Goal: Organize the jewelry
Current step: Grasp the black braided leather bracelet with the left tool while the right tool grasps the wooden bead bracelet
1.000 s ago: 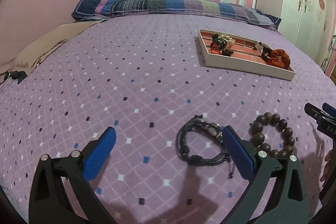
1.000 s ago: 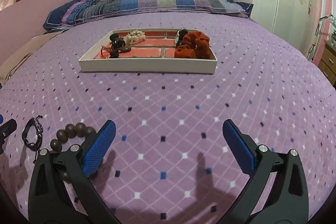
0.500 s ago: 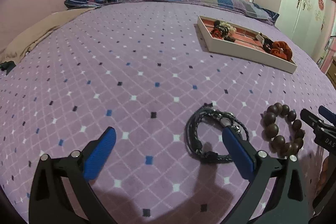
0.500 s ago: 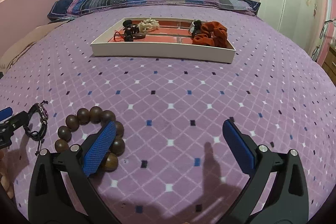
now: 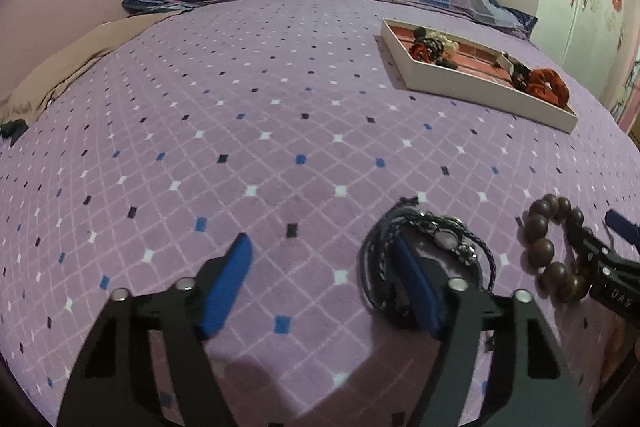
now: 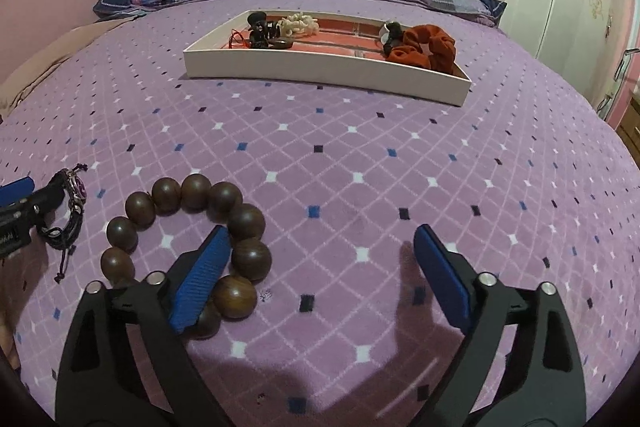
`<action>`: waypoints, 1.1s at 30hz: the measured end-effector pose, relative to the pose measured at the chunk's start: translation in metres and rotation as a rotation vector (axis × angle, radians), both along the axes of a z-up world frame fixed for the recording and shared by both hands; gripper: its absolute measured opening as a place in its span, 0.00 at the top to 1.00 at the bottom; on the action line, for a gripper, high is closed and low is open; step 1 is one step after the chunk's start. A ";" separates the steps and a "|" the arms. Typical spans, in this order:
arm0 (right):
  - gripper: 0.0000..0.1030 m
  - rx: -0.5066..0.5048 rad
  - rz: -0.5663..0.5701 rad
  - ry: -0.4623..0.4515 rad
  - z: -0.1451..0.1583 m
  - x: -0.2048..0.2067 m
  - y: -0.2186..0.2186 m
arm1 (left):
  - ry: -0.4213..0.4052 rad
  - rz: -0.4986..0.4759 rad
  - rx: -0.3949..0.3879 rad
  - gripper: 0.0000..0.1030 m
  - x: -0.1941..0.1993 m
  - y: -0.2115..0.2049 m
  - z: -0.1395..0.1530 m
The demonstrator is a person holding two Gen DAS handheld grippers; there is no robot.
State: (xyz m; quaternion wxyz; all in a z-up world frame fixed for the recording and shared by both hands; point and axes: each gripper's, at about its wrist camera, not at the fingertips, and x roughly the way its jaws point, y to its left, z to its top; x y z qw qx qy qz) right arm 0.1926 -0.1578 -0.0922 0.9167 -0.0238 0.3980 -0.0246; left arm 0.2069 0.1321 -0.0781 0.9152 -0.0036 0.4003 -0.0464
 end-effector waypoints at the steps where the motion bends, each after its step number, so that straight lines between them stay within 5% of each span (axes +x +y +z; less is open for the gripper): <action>1: 0.17 0.000 0.001 0.002 0.000 0.000 0.001 | -0.002 0.002 0.000 0.37 -0.001 0.000 0.000; 3: 0.20 0.003 0.010 0.001 -0.001 -0.001 0.002 | -0.006 0.002 0.003 0.47 -0.001 0.000 0.001; 11: 0.76 0.041 0.105 -0.009 0.000 -0.005 0.017 | -0.010 -0.001 0.001 0.74 0.001 -0.002 0.002; 18: 0.77 0.083 0.112 -0.012 0.002 -0.004 0.015 | -0.014 0.003 0.009 0.89 0.003 -0.003 0.002; 33: 0.81 0.088 0.115 -0.050 0.014 -0.006 0.011 | -0.053 0.006 0.025 0.94 0.003 -0.008 0.010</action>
